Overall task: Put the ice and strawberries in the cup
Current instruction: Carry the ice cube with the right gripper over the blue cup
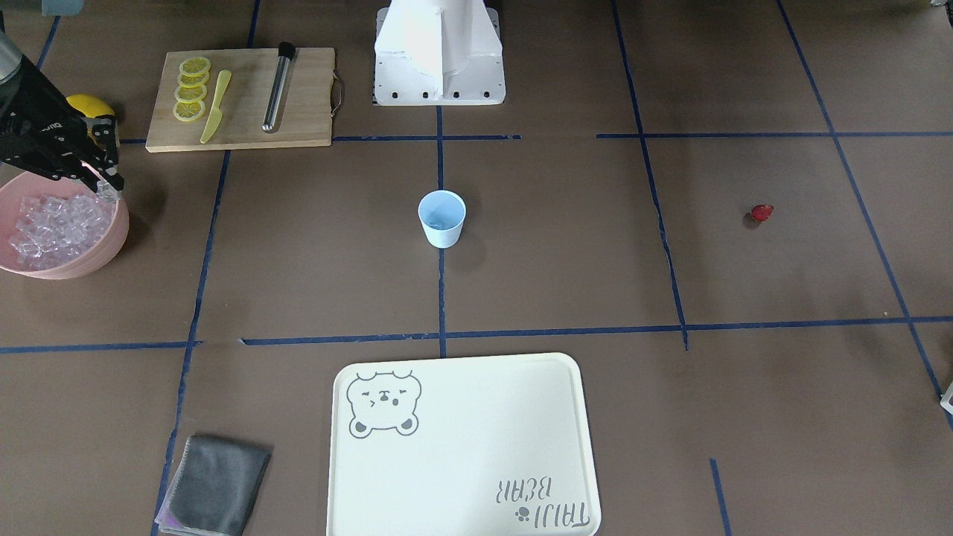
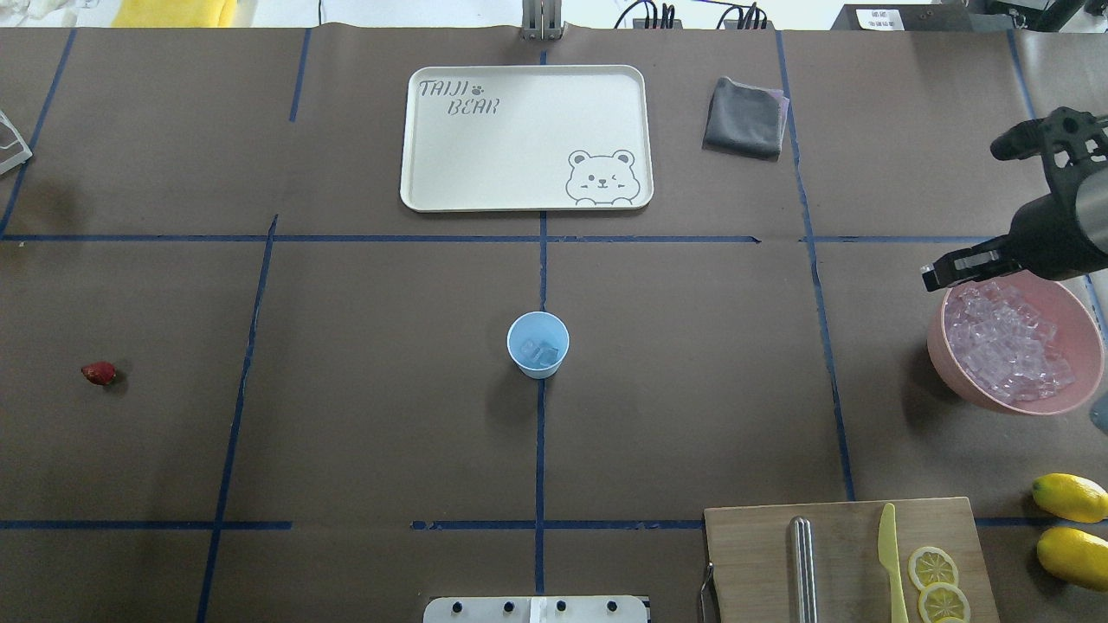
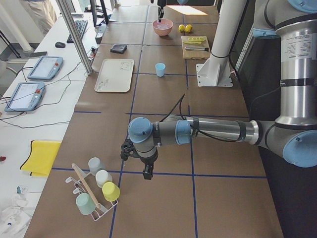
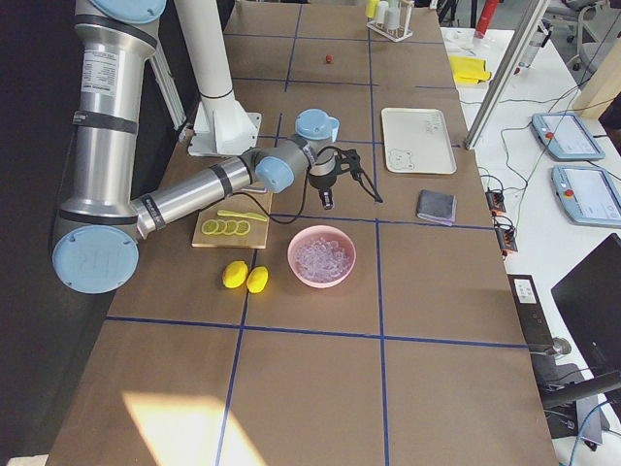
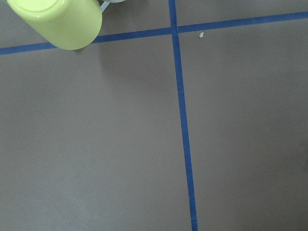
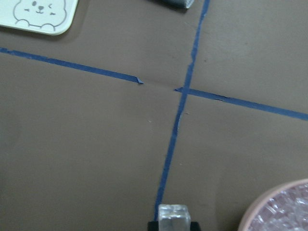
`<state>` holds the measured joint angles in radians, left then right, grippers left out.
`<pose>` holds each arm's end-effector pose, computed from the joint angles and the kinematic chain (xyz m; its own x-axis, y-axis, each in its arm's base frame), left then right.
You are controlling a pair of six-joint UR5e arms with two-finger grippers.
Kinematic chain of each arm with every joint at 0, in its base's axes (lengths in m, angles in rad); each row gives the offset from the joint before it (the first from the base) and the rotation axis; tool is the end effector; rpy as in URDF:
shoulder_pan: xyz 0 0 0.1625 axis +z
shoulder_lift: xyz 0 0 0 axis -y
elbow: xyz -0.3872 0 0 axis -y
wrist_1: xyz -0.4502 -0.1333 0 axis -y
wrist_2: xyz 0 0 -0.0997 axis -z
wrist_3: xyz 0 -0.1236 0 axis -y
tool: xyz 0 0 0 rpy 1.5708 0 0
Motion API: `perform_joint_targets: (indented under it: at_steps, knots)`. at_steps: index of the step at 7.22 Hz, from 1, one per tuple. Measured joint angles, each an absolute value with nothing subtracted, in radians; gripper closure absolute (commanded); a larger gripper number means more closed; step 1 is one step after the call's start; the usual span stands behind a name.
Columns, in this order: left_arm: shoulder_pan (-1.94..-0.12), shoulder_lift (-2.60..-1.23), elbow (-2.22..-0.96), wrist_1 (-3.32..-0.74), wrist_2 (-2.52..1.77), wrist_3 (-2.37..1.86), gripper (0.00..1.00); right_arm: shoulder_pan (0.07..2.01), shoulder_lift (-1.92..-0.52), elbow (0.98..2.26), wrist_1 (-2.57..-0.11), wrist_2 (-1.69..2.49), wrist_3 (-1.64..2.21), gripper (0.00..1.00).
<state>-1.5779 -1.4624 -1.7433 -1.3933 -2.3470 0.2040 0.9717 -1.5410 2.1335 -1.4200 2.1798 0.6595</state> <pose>-0.0502 -0.4961 0.6175 0.6996 0.1187 -0.7046 -0.1375 0.9900 0.0302 -0.2455 -0.4705 0.3053 0.6172 -0.2456 0.7475 0.0468 0.9598 0.2768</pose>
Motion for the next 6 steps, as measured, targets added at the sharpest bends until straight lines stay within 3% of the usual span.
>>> perform_joint_targets:
  at_steps: [3, 6]
  knots:
    - [-1.577, -1.462, -1.741, -1.393, -2.347, 0.204, 0.0, 0.833, -1.217, 2.133, -1.65, 2.1, 0.657, 1.0]
    - [-1.577, -1.462, -1.734, -1.392, -2.347, 0.204, 0.0, 0.654, -1.044, 2.096, -1.698, 1.926, 0.658, 1.0]
